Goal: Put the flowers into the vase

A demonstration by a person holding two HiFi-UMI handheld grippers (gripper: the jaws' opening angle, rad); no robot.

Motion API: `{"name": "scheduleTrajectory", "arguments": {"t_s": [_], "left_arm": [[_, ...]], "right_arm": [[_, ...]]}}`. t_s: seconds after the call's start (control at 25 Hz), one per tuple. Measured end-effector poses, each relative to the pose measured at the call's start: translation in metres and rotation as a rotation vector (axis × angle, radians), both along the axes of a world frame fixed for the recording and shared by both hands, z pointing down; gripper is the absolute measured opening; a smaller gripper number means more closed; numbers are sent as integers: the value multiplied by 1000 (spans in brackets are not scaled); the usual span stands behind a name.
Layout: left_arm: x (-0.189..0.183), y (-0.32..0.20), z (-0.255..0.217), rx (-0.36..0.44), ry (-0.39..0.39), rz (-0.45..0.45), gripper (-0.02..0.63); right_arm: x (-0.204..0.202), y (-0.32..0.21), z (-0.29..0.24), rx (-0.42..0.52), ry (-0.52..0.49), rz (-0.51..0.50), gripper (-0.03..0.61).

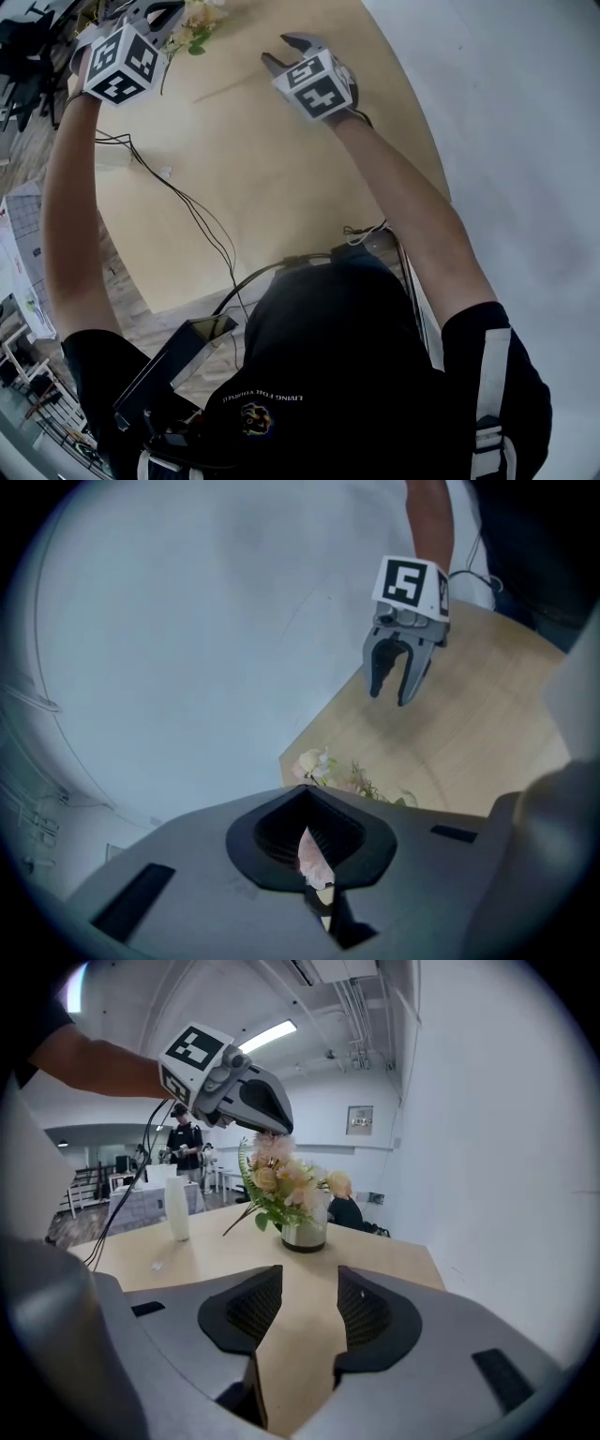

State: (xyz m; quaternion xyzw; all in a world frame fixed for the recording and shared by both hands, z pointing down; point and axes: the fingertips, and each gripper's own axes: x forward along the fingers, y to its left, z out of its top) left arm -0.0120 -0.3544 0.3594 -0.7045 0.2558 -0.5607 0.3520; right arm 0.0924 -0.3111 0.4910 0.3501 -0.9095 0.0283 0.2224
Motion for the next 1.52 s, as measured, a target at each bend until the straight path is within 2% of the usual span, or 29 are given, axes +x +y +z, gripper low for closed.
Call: {"name": "scheduleTrajectory", "arguments": {"t_s": [0.32,0.44,0.64,0.76,1.28,1.52], "left_arm": [[-45,39,-50,37,-5,-13,3],[-59,58,-65,54,-5,-17,3],[-81,91,-89,83,2,-22,3],[-95,108,-100,90,6,-24,3],[-131,147,-105,91,29,-76,3],[-144,161,-107,103,36,-79,3]], "right_arm": [[-62,-11,-59,97,58,-104,163],[-91,-4,-68,166,141,-170,164],[-138,8,-73,319,340,-301,164],[-163,13,-83,380,397,-347,163],[-251,39,-88,535,488,-539,163],[-285,51,-81,609,509,-587,163]]}}
